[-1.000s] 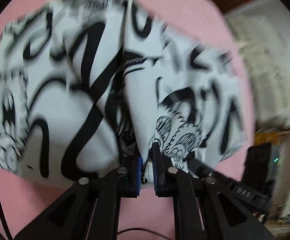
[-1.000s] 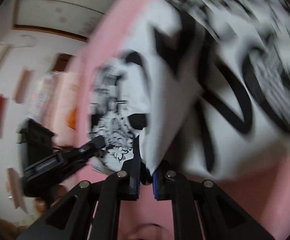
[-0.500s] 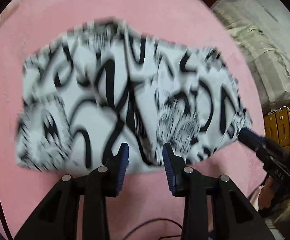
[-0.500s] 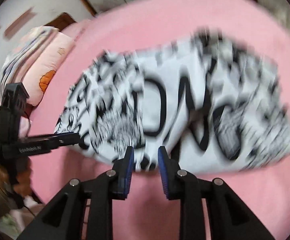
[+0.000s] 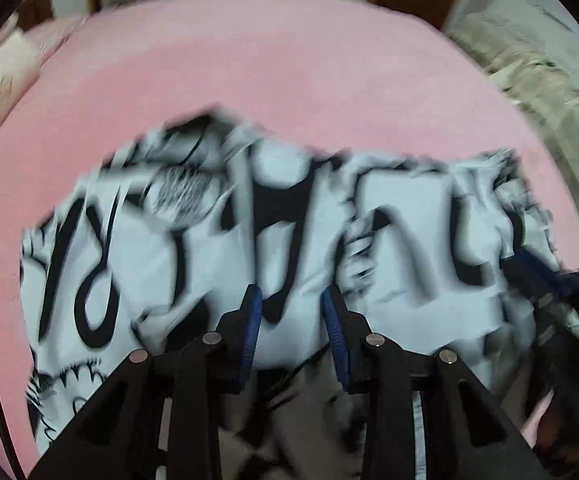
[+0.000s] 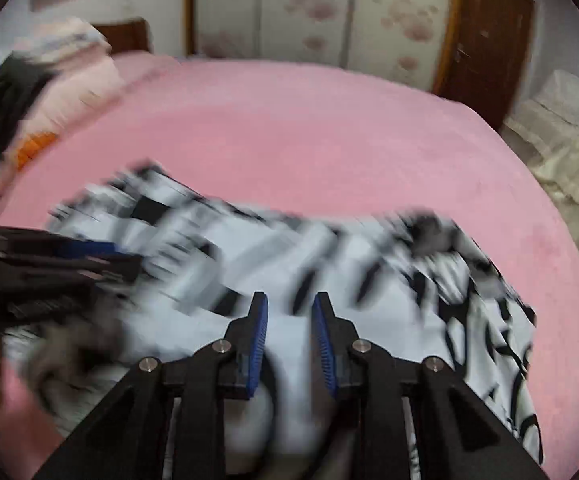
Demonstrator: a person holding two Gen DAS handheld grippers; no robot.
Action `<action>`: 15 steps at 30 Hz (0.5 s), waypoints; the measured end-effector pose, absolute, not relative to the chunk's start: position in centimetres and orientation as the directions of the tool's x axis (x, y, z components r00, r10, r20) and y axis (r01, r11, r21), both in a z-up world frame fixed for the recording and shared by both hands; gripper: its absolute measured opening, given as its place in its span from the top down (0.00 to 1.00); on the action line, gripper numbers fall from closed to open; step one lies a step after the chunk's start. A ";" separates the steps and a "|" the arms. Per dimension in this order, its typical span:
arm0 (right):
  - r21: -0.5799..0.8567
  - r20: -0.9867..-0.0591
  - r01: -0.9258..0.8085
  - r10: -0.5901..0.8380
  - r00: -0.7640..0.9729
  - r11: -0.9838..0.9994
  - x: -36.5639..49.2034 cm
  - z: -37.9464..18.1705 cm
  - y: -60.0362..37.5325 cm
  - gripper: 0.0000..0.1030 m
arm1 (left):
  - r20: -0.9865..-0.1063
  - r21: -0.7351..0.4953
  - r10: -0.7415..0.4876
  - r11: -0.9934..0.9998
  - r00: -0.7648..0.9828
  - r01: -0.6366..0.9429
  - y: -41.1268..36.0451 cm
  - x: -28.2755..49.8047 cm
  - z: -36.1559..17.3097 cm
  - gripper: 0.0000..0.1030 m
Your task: Fold large clothes
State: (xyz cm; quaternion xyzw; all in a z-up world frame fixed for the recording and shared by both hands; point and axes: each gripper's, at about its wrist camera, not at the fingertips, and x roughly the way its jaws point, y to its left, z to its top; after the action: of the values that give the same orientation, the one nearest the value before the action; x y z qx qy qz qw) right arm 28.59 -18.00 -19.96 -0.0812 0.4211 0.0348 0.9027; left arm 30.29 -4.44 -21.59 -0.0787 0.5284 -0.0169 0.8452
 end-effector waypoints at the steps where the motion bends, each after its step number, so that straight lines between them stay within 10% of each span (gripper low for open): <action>1: -0.131 -0.775 -0.095 -0.042 0.630 0.987 28.6 -21.0 -19.3 0.82 | -0.893 -0.168 -0.121 0.983 0.433 -0.071 -3.5 29.9 -22.4 0.70; 15: -0.044 -0.819 0.005 -0.039 0.573 0.999 27.8 -21.7 -23.2 0.78 | -0.893 -0.175 -0.124 0.981 0.433 -0.080 -0.8 28.1 -21.4 0.70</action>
State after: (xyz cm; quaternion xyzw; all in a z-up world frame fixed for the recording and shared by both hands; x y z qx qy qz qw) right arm 27.76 -23.20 -21.72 -0.0183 0.4620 -0.0125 0.8866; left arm 28.14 -0.79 -21.40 -0.0958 0.5321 -0.0133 0.8411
